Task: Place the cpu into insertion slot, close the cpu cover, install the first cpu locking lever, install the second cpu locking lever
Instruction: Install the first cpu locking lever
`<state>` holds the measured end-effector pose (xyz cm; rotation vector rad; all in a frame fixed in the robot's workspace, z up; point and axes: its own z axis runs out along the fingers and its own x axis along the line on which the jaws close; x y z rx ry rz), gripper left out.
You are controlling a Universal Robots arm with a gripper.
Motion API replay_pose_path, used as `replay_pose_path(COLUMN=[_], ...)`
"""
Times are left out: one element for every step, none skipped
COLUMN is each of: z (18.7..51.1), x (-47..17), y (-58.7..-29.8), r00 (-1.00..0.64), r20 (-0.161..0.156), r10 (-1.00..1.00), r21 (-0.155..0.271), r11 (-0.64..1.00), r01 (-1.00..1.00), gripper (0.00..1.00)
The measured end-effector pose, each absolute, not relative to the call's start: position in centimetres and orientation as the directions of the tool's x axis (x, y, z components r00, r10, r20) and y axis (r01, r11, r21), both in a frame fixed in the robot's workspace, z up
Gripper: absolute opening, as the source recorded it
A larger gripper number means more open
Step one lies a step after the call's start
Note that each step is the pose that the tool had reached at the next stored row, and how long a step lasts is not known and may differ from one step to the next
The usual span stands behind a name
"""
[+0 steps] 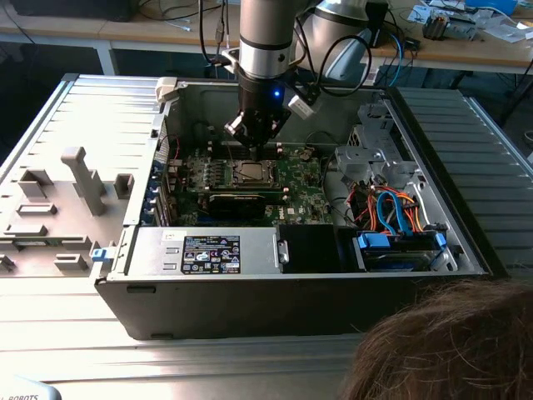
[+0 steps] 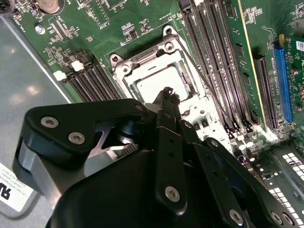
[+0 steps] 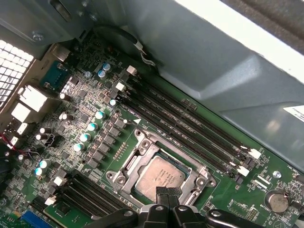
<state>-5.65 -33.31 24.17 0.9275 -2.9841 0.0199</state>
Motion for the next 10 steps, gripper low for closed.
replay_pose_path(z=[24.18, 24.17, 24.17, 24.18, 24.17, 24.17, 24.17, 24.17, 24.17, 24.17], x=[-5.65, -5.65, -5.65, -5.65, -5.65, -5.65, -5.65, -5.65, -5.65, -5.65], y=[-33.31, -33.31, -33.31, -33.31, -33.31, -33.31, -33.31, -33.31, -33.31, -33.31], r00=[-0.823, -0.822, -0.822, -0.821, -0.82, -0.82, -0.819, -0.818, -0.818, -0.816], r20=[0.02, 0.02, 0.02, 0.02, 0.02, 0.02, 0.02, 0.02, 0.02, 0.02], r10=[-0.568, -0.569, -0.57, -0.571, -0.572, -0.572, -0.574, -0.575, -0.575, -0.577], r21=[-0.007, -0.007, -0.007, -0.007, -0.007, -0.007, -0.007, -0.007, -0.007, -0.007], r11=[0.823, 0.822, 0.822, 0.821, 0.82, 0.82, 0.819, 0.818, 0.818, 0.817], r01=[-0.568, -0.569, -0.57, -0.571, -0.572, -0.573, -0.574, -0.575, -0.576, -0.577], gripper=[0.11, 0.11, 0.11, 0.11, 0.11, 0.11, 0.11, 0.11, 0.11, 0.11])
